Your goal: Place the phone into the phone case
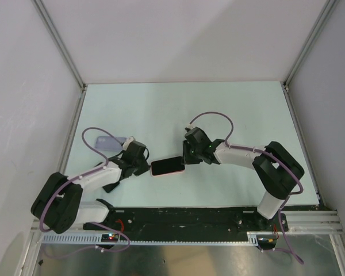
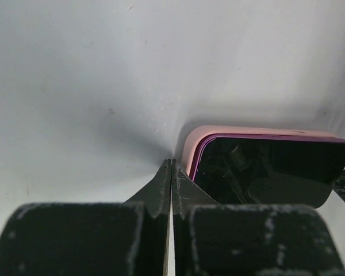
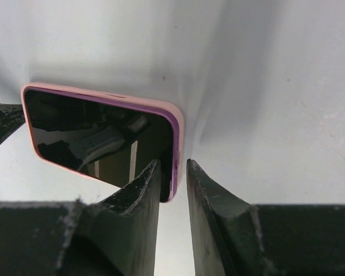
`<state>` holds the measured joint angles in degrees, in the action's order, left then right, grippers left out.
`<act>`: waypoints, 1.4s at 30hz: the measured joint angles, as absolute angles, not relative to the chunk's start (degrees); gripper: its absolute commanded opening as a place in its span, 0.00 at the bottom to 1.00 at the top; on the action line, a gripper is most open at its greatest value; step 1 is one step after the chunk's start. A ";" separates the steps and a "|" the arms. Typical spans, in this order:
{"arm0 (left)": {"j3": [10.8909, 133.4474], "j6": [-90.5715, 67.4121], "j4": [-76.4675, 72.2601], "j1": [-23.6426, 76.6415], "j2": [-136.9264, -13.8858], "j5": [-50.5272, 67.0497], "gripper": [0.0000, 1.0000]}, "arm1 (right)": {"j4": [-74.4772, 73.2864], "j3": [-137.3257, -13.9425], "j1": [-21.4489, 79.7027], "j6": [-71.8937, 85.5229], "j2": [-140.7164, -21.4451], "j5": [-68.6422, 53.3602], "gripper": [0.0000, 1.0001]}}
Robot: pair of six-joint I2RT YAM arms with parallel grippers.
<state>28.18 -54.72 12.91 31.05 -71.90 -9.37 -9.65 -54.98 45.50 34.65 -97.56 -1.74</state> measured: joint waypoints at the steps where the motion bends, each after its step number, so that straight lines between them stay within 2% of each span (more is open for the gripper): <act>1: 28.36 -54.59 12.29 31.05 -72.40 -9.10 0.00 | -9.65 -55.44 45.76 34.63 -97.91 -1.65 0.29; 9: 30.04 -53.91 11.14 31.05 -75.07 -8.80 0.00 | -11.35 -57.52 47.37 34.28 -99.18 1.10 0.29; 18: 30.59 -53.52 10.85 31.09 -75.96 -8.86 0.00 | -12.93 -58.65 48.18 34.28 -99.81 3.22 0.19; 29: 31.44 -53.49 10.13 31.59 -77.38 -10.22 0.00 | -16.29 -61.43 50.43 34.24 -101.14 7.64 0.18; 42: 31.55 -53.49 9.96 32.14 -77.95 -11.05 0.00 | -17.76 -62.65 52.18 34.48 -102.00 11.05 0.09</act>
<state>31.55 -53.49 9.96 32.14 -77.95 -11.05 -17.76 -62.65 52.18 34.48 -102.00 11.05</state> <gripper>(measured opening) 0.005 0.182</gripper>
